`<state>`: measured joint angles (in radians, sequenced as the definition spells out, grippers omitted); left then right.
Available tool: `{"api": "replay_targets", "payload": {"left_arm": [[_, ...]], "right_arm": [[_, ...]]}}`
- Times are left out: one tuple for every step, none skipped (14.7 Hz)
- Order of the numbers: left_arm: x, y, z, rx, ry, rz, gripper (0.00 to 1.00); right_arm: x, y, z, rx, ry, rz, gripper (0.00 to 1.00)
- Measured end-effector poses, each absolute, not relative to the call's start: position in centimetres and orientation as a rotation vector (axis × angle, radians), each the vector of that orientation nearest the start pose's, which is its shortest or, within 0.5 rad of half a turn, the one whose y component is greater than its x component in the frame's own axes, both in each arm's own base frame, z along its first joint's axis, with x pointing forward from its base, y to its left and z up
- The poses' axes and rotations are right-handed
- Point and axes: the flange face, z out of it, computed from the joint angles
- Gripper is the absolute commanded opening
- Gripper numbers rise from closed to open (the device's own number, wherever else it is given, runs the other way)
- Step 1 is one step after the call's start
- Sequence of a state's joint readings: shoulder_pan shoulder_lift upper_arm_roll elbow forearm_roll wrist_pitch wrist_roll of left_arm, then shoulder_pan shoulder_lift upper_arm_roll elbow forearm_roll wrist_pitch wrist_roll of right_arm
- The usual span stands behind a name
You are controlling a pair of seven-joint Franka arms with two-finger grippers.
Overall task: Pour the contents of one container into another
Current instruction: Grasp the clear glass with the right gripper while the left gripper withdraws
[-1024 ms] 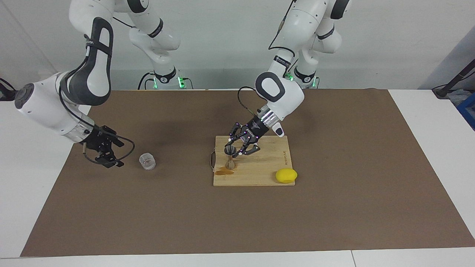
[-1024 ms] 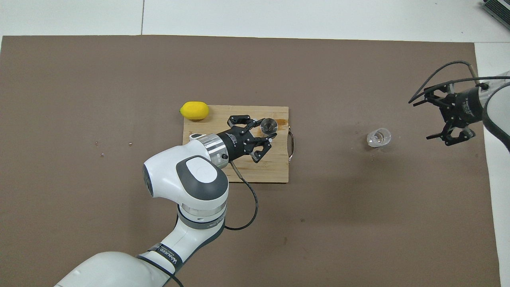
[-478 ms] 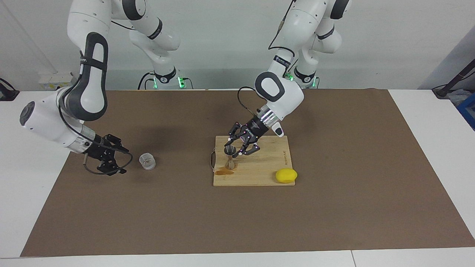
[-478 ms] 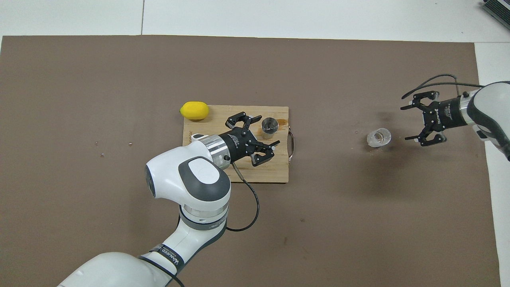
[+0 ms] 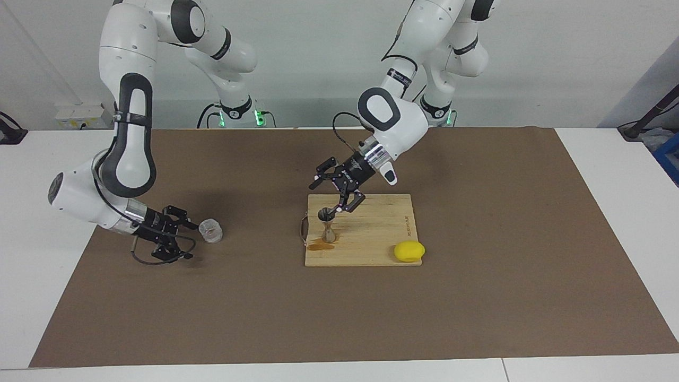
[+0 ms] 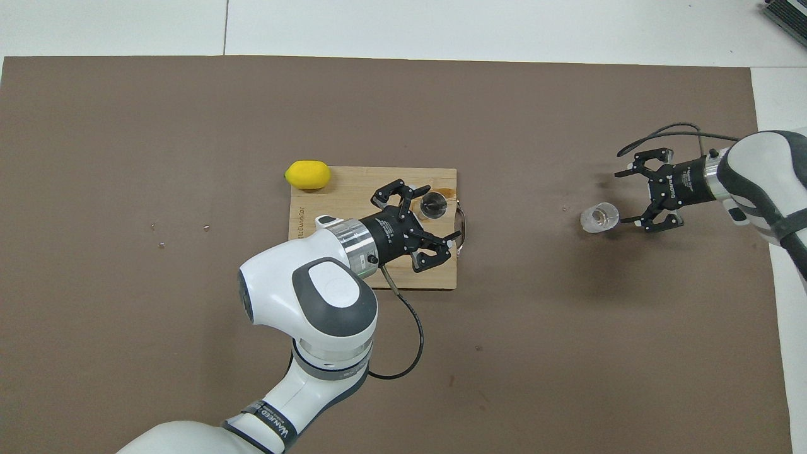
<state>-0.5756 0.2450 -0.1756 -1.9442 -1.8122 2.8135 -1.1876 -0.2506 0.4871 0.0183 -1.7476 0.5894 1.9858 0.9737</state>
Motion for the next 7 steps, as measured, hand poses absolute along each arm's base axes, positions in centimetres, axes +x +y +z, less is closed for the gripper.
{"api": "replay_targets", "payload": {"left_arm": [[48.6,-37.8,38.4,1.056,1.864,-0.74,1.0],[48.8,-37.2,38.8,1.048,1.862,-0.736,1.0],[49.1,-36.7,39.0,1.042,1.858,-0.736,1.0],[49.6,-36.3,39.2,1.045,1.846,-0.746,1.0],[50.2,-35.7,39.4,1.063,1.828,-0.755,1.0],[50.8,-35.3,39.6,1.095,1.803,-0.765,1.0],[51.3,-34.8,39.8,1.13,1.782,-0.771,1.0]], "right_arm": [[62.9,-11.3,28.3,-1.955,1.855,0.579,0.98],[62.6,-11.1,28.0,-1.956,1.854,0.592,0.98],[62.4,-10.8,27.7,-1.958,1.852,0.606,0.98],[62.2,-10.6,27.4,-1.96,1.851,0.618,0.98],[62.0,-10.5,27.2,-1.963,1.848,0.627,0.98],[61.8,-10.4,27.1,-1.972,1.837,0.633,0.98],[61.6,-10.3,26.9,-1.981,1.826,0.638,0.98]]}}
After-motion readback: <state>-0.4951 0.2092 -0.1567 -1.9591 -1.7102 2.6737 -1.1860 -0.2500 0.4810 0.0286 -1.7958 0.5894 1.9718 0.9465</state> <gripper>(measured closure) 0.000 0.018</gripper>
